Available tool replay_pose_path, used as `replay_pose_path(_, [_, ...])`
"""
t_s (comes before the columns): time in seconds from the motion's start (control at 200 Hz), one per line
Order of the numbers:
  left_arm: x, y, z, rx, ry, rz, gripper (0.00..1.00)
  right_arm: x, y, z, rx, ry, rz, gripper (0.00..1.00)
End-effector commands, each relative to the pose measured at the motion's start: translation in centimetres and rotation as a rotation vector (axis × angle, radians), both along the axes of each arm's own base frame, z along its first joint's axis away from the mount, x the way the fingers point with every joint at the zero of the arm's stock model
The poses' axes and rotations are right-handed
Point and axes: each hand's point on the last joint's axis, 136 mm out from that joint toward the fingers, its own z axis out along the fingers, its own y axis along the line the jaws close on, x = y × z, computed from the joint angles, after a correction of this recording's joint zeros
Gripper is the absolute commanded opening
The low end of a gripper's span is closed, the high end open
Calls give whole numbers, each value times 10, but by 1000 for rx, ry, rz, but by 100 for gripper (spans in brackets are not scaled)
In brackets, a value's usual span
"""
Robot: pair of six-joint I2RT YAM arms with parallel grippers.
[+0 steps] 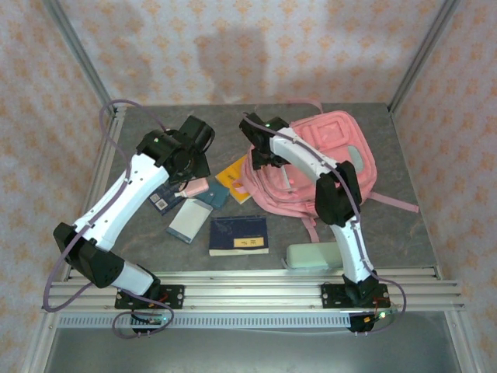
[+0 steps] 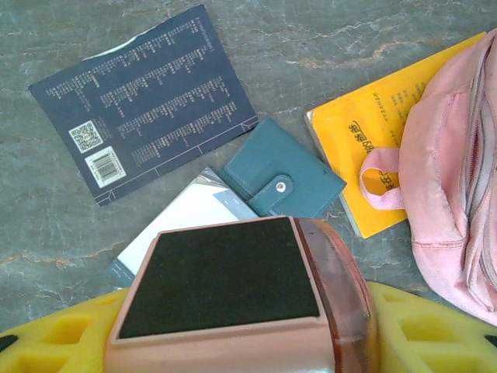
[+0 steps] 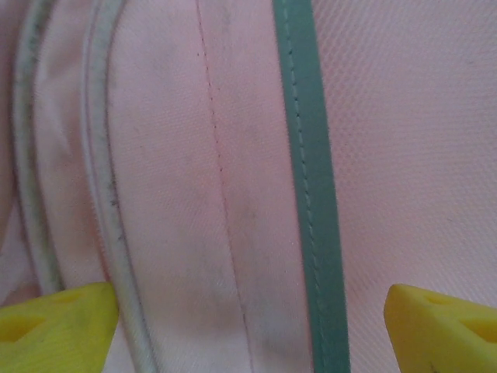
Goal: Pack books, pencil case, and school supplies into a backpack
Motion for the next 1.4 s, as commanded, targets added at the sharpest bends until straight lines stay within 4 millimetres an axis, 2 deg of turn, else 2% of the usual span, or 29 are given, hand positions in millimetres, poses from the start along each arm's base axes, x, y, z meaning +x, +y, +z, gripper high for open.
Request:
replay_pose_path(0.0, [-2, 8, -2, 14, 8, 26, 46, 7, -15, -7, -135, -29, 1, 85])
replay_pose_path(0.055, [-2, 8, -3, 16, 12, 27, 46, 9, -20, -12, -202, -40, 11, 80])
replay_pose_path(0.095, [-2, 8, -3, 17, 10, 27, 46, 9, -23, -13, -241, -47, 14, 70])
replay_pose_path(0.185, [-2, 9, -3, 20, 12, 27, 46, 8, -22, -11, -241, -56, 19, 42])
replay_pose_path(0.225, [-2, 9, -3, 21, 10, 28, 46, 8, -19, -4, -209, -77, 17, 26])
replay_pose_path(0.275, [-2, 9, -2, 21, 8, 27, 46, 8, -14, 11, -152, -108, 23, 11])
replay_pose_path(0.34, [0, 9, -1, 20, 3, 29, 46, 8, -6, 37, -71, -155, 50, 0])
replay_pose_path(0.45, [4, 7, 3, 13, -10, 27, 46, 6, 6, 80, 73, -195, 101, 0])
replay_pose_path(0.545, [8, 5, 5, 7, -23, 22, 46, -7, 19, 105, 262, -133, 189, 0])
replay_pose_path(0.626, [13, 0, 4, -6, -28, 10, 46, -18, 17, 125, 408, -113, 213, 0])
replay_pose_path(0.721, [20, -14, 1, -63, -23, -43, 46, -27, 7, 146, 577, -102, 202, 0])
replay_pose_path(0.896, [37, -37, 2, -169, -48, -116, 45, -38, -13, 165, 880, -53, 159, 0])
replay_pose_path(1.051, [61, -73, 0, -346, -79, -189, 43, -40, -20, 188, 1138, -48, 148, 0])
replay_pose_path(1.221, [89, -121, 6, -562, -126, -277, 36, -45, -19, 201, 1220, -37, 174, 0])
replay_pose_path(1.396, [110, -152, -13, -708, -100, -280, 28, -40, -33, 213, 1247, -71, 143, 0])
